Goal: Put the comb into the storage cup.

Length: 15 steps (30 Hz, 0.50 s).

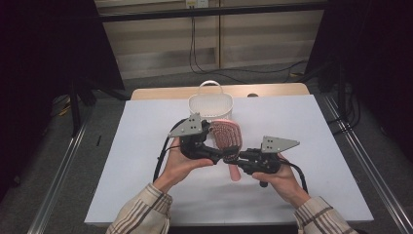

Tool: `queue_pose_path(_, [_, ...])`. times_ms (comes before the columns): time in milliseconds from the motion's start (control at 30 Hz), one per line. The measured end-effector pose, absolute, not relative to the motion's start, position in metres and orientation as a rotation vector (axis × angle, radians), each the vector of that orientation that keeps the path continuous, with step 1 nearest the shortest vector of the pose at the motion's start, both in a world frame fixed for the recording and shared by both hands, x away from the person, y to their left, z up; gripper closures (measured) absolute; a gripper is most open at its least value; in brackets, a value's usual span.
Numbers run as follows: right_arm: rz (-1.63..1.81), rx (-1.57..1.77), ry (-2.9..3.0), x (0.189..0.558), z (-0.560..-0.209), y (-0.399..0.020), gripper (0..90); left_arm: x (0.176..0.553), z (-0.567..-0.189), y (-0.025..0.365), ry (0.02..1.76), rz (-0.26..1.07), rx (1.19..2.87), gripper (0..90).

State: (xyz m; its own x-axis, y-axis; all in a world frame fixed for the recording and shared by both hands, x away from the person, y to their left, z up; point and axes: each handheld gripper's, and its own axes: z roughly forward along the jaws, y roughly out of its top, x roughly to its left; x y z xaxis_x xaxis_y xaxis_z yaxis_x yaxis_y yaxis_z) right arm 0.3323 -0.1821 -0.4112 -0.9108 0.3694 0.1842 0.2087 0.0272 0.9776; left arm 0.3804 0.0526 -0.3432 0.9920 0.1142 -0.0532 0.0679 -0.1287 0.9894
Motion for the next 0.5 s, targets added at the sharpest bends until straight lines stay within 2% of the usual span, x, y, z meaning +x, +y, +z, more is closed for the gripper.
queue_pose_path(133, [2.029,0.6,2.161,0.3315,-0.4104,-0.1811,81.1,0.3816,-0.3447,0.053,0.144,0.032,1.703,24.6])
queue_pose_path(500, [2.049,0.584,2.18,0.331,-0.4106,-0.1806,81.1,0.3802,-0.3458,0.0517,0.102,-0.032,1.685,43.0])
